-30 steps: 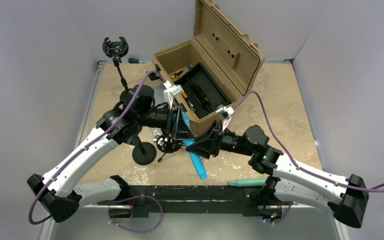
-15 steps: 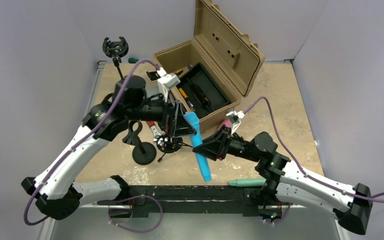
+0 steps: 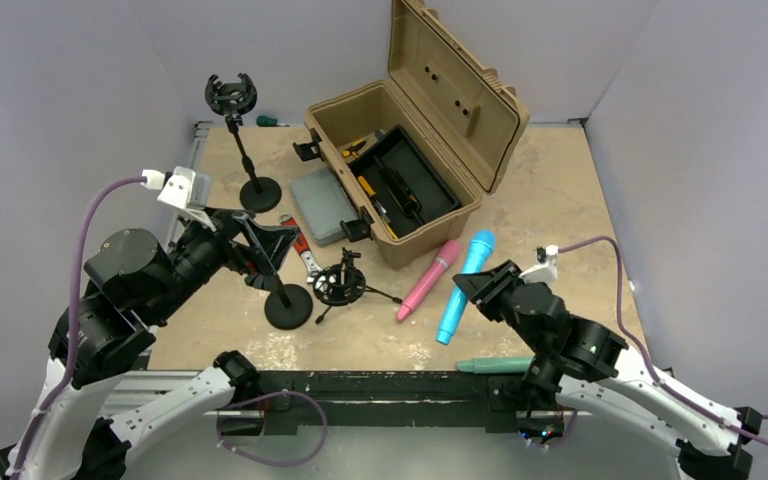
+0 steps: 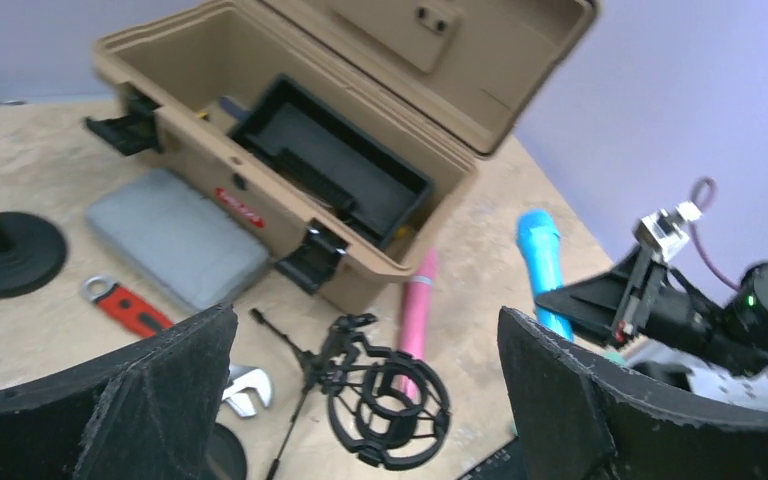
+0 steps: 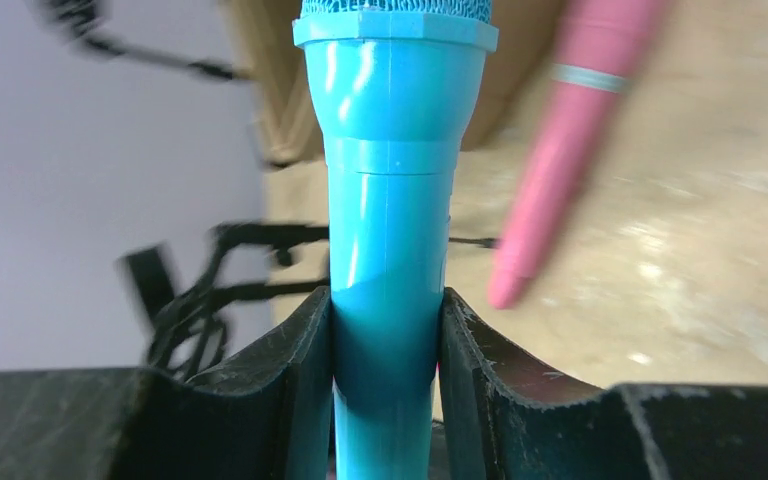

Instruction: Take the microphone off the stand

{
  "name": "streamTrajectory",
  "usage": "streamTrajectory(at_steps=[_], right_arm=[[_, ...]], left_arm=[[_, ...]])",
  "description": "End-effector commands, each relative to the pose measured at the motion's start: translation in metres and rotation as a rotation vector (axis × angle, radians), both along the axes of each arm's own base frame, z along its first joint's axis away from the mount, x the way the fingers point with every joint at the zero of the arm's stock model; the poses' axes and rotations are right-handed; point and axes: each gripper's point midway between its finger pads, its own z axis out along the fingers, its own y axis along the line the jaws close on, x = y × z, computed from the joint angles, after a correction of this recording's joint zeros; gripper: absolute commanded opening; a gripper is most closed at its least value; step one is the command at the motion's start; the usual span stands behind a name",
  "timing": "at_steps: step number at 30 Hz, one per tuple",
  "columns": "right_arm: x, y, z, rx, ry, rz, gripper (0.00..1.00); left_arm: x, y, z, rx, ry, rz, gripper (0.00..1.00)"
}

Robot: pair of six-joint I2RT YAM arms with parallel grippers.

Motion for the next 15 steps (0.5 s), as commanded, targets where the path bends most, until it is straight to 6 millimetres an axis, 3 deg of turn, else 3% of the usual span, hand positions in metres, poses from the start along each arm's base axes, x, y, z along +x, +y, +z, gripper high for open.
streamTrajectory(at_steps=[1, 6, 13, 15], right_arm=[[0.01, -0.063, -0.065, -0.129, 0.265, -0.411, 0.0], [0.007, -0.064, -0.118, -0.273, 0.455, -0.539, 0.0], [0.033, -0.047, -0.138, -0.411, 0.463, -0.542, 0.0], [0.041, -0.044, -0.145, -0.415, 0.469, -0.531, 0.0]], left_arm=[[0.024, 0.031, -0.013, 0.068, -0.023, 0.208, 1.0], [0.025, 0.037, -0.023, 0.106, -0.007, 0.232, 1.0], [0.03, 0.047, -0.026, 0.181, -0.011, 0.28, 1.0], [0.038, 0.059, -0.025, 0.213, -0.003, 0.36, 1.0]])
